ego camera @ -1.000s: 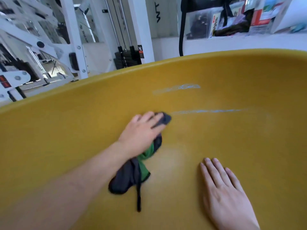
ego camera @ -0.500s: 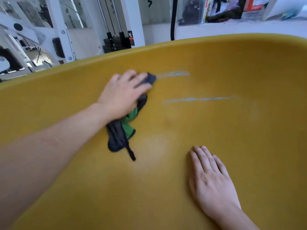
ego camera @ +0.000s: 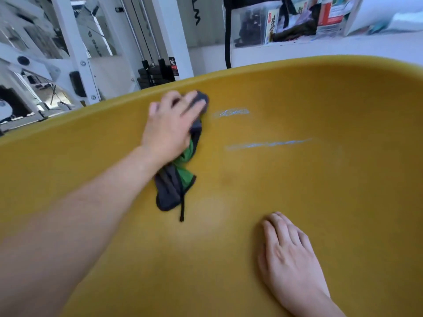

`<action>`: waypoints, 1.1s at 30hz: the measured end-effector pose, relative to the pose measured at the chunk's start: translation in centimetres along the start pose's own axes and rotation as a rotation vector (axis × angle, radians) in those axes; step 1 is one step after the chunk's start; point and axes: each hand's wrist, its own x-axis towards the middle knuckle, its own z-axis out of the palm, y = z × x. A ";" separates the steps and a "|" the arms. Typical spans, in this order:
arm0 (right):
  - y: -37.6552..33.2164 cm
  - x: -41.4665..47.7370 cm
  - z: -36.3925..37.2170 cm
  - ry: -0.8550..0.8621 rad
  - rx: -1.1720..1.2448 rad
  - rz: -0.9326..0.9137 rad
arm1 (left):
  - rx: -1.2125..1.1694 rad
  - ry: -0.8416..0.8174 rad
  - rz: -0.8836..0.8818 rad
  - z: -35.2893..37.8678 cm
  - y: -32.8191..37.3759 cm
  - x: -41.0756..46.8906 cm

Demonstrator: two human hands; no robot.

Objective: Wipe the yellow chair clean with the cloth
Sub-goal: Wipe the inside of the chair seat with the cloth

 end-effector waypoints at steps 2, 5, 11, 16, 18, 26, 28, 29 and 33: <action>0.0 0.0 0.3 0.027 -0.002 -0.007 | -0.062 0.078 -0.264 -1.0 -1.7 3.4; 0.2 0.2 -0.1 0.040 0.067 0.046 | -0.157 0.061 -0.200 1.1 3.3 0.4; 0.0 0.1 -1.3 0.040 0.118 0.148 | -0.241 -0.139 0.288 4.1 10.0 -7.2; 3.3 2.6 -3.9 0.098 -0.036 0.353 | -0.310 0.147 -0.480 2.0 5.4 1.0; 3.2 2.4 -3.7 0.077 -0.057 0.348 | -0.389 0.095 -0.394 3.0 9.7 -1.0; 1.8 0.6 -2.2 -0.068 -0.099 0.179 | -0.161 0.114 0.117 3.0 6.2 1.4; 1.7 0.7 -1.9 -0.068 -0.088 0.190 | -0.221 0.247 -0.293 1.7 3.3 5.6; 1.7 0.8 -1.7 -0.080 -0.086 0.188 | -0.257 0.291 -0.381 1.5 4.0 6.1; 1.4 1.1 -2.5 -0.105 -0.043 0.178 | -0.469 0.159 -0.013 5.4 15.3 0.1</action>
